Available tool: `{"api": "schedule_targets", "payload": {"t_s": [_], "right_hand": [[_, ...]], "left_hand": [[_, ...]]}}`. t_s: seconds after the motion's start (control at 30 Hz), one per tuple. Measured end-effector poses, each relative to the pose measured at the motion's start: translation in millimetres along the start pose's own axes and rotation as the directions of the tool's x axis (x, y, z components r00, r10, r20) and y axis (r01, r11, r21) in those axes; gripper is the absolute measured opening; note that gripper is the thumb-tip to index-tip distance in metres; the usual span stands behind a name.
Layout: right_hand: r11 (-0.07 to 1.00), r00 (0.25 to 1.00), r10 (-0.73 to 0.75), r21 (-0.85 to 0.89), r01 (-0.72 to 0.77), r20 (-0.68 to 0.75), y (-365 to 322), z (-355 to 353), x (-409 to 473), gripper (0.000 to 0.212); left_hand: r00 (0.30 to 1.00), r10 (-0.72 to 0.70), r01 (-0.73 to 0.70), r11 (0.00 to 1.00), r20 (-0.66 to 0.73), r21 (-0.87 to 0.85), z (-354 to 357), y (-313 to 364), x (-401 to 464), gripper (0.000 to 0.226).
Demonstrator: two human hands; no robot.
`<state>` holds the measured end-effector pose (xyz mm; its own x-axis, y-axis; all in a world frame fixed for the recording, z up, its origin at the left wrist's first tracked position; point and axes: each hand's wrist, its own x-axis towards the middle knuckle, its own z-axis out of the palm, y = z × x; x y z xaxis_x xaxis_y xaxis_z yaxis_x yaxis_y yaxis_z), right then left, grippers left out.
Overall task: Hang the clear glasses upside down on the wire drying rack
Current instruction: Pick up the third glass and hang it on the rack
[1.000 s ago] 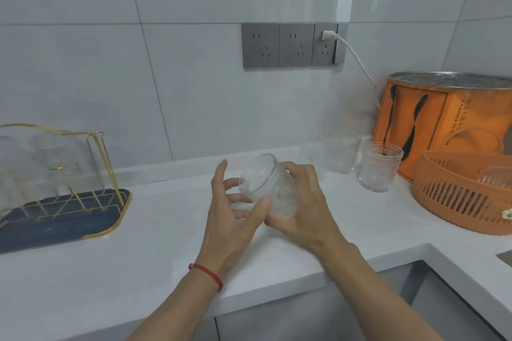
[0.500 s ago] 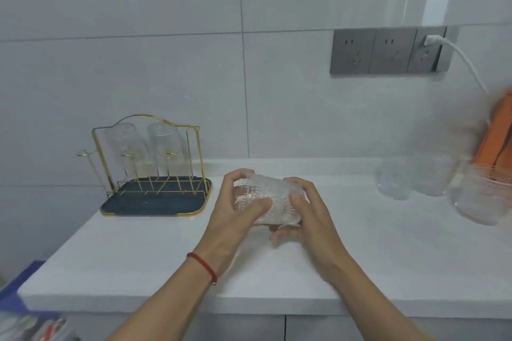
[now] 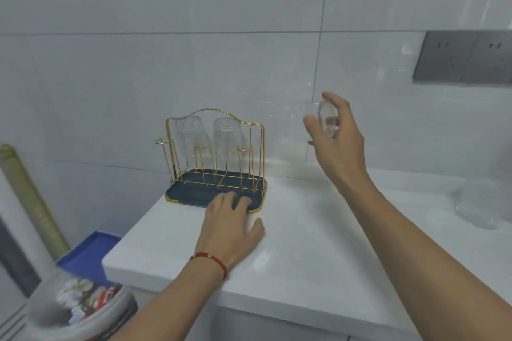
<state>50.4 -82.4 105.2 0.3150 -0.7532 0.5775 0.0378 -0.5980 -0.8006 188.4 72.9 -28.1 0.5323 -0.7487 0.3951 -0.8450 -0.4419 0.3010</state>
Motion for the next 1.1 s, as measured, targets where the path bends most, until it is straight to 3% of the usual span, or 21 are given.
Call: {"api": "schedule_targets", "payload": {"t_s": [0.13,0.33,0.5,0.77,0.97,1.1], "right_hand": [[0.986,0.997,-0.055,-0.153,0.064,0.059,-7.3,28.2,48.2,0.055],[0.980,0.989,-0.015,-0.194,0.043,0.145,-15.4,44.8,93.7,0.058],[0.971,0.954,0.007,-0.232,0.066,0.301,-10.1,61.9,105.0,0.059],[0.938,0.869,0.188,-0.347,-0.020,0.457,4.0,84.1,113.7,0.070],[0.968,0.844,0.215,-0.223,-0.117,0.491,17.8,88.7,111.9,0.070],[0.962,0.818,0.229,-0.249,-0.109,0.528,27.8,89.5,108.2,0.072]], "left_hand": [[1.000,0.013,-0.013,1.000,-0.004,0.000,1.9,-2.6,0.2,0.050],[1.000,0.017,-0.017,0.998,0.002,0.058,6.1,-2.0,2.0,0.050],[1.000,0.015,-0.014,0.998,-0.004,0.054,7.9,-1.8,3.1,0.050],[1.000,0.009,-0.009,0.998,0.000,0.063,6.5,-0.6,2.0,0.048],[1.000,0.007,-0.007,0.999,-0.013,0.053,8.2,-1.0,2.8,0.043],[1.000,0.005,-0.004,0.999,-0.024,0.049,7.7,-0.2,2.2,0.042]]}}
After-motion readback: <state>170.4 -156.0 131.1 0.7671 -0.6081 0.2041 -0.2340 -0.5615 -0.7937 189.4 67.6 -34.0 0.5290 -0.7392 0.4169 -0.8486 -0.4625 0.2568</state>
